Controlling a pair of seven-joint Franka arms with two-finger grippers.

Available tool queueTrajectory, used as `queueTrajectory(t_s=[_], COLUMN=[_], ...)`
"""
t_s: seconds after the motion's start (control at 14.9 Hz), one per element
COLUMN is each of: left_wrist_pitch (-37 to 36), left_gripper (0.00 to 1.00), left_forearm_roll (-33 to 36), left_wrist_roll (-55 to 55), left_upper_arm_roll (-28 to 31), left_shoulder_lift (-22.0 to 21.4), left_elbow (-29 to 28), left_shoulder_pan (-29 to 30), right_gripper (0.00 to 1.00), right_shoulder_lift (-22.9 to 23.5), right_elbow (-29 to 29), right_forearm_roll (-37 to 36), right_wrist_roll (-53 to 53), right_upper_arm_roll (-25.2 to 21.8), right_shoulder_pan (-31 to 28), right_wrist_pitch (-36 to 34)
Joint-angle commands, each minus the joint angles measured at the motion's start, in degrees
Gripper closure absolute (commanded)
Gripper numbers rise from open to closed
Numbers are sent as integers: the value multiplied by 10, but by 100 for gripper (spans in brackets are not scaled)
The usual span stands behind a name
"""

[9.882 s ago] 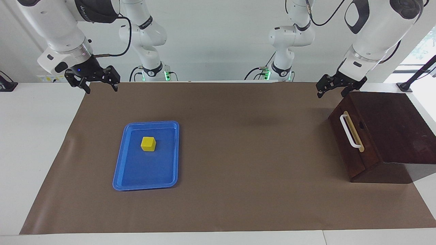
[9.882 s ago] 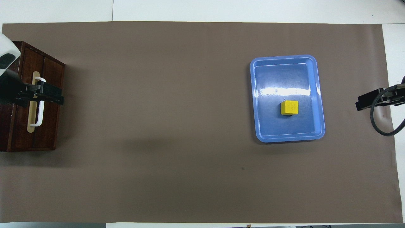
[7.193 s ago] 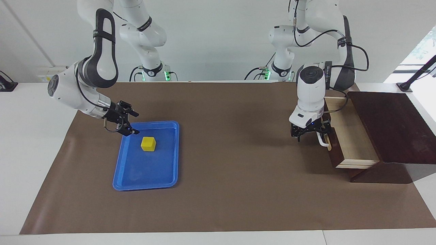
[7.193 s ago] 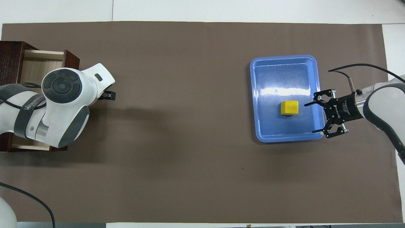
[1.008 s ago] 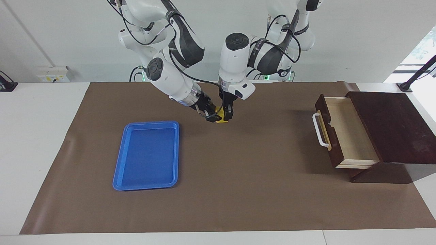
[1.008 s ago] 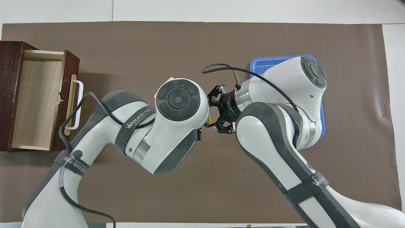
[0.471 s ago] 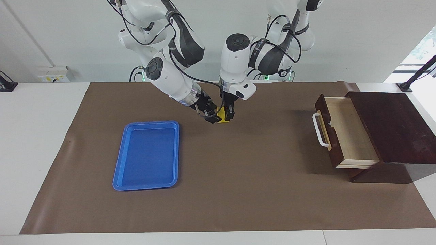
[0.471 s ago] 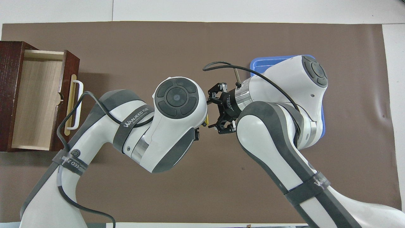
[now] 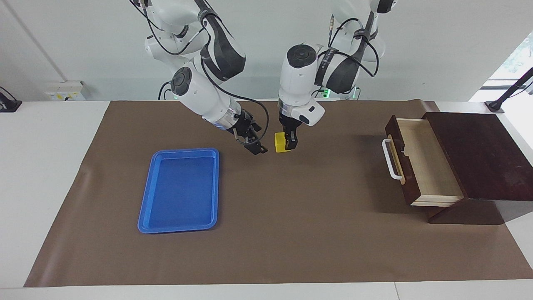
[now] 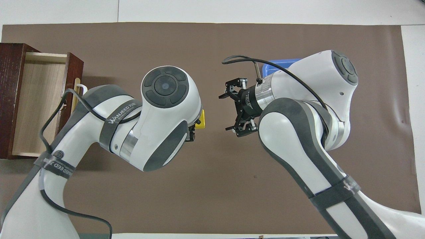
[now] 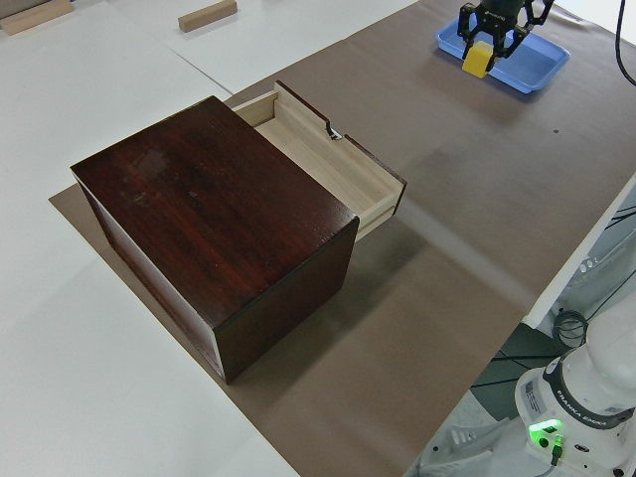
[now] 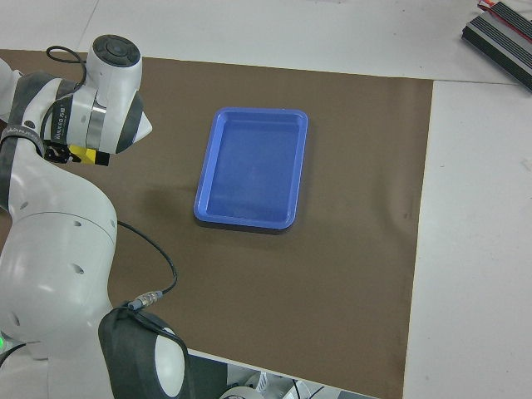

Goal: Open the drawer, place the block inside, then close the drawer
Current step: 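Carry the block into the drawer with the left gripper while the right gripper retracts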

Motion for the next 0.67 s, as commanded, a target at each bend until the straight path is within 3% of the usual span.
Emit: queueTrajectory(t_s=[0.0,0.27,0.61], left_wrist_pitch=[-55,-128,-161], left_gripper=[100,100,100], left_forearm_roll=[5,0,4], left_wrist_roll=[63,183,354], left_upper_arm_roll=[-3,-1,1], left_shoulder_lift=[-54,-113,-122], left_elbow=[-2,1,6], left_shoulder_pan=[61,162,285], right_gripper=[0,0,0], right_shoulder_lift=[-1,-14,-46], right_elbow=[27,43,43], right_forearm_roll=[-19,-57,-121], right_wrist_roll=[-7,-70,-210], right_upper_arm_roll=[3,3,2], right_shoulder_pan=[-42,-81,-127], right_wrist_pitch=[-38,-89,-151])
